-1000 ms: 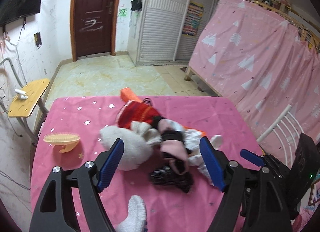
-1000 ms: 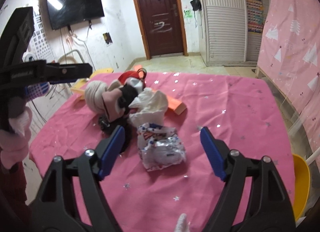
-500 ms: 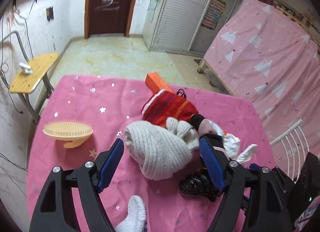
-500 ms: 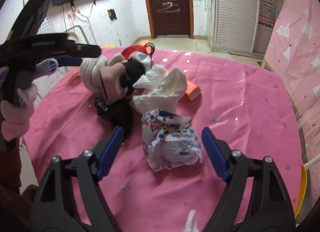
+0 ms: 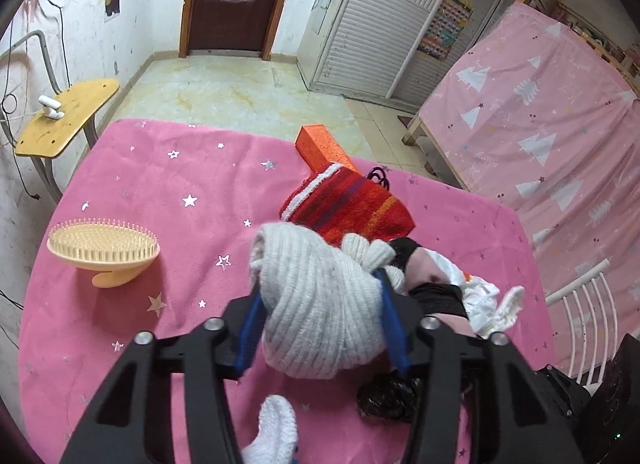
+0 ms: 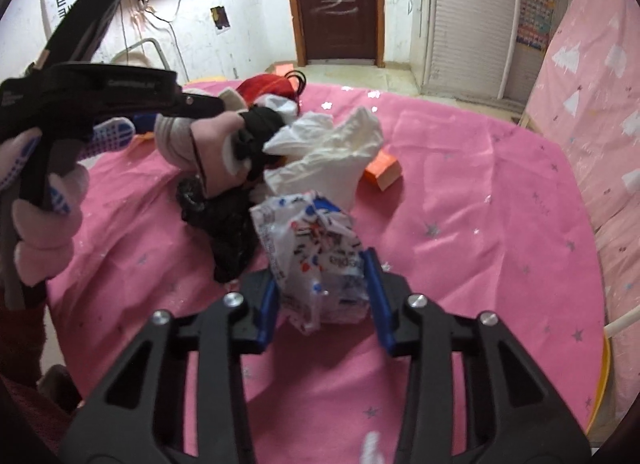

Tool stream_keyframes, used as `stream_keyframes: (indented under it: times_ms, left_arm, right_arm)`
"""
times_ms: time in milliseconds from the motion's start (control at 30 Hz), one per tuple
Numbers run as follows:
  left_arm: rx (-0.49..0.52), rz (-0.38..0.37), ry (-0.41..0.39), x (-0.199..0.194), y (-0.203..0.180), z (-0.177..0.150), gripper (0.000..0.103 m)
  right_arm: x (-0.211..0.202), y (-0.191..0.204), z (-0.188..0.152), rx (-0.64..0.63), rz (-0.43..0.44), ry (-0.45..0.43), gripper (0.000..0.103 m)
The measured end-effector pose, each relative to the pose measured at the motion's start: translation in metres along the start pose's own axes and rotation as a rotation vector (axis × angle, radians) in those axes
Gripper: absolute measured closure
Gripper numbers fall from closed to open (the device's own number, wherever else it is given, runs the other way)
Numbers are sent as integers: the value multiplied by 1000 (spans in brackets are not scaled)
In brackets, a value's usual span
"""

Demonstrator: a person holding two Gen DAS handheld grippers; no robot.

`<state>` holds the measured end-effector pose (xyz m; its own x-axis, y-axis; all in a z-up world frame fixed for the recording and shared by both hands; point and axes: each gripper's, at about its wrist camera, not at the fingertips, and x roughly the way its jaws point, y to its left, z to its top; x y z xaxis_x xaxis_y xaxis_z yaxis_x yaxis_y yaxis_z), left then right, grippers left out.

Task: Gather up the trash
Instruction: 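Grasp the white knit hat with the left gripper while the right grasps the white plastic bag, then carry the hat and plastic bag to the yellow bin and release both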

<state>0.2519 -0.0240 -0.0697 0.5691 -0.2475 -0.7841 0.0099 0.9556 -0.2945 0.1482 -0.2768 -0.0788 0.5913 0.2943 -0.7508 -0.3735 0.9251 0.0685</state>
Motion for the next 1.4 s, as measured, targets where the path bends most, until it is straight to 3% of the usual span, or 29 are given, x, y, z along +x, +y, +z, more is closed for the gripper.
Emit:
stream_keyframes:
  times_ms: [133,367,600,967,1400]
  left_arm:
    - [6,3,-30,-16,-6,-3,64]
    - [57,47,-155,-71,-17,-6,64]
    - [115,15,-207,-107,-52,-14,64]
    - [292,-83,-193,-108,-167,-38,64]
    - [449,-154,-103,-68,-290,-73,64]
  right_arm:
    - [-8,3,-2,-3,1,-44,66]
    - [-28,-2,-9,9,22,-102,66]
    - [-61,-23,-16,61,10,-188,66]
    - [-121,-99,-41,205,-69,-328,66]
    - [-156,-189,-85,382,-120,-419,66]
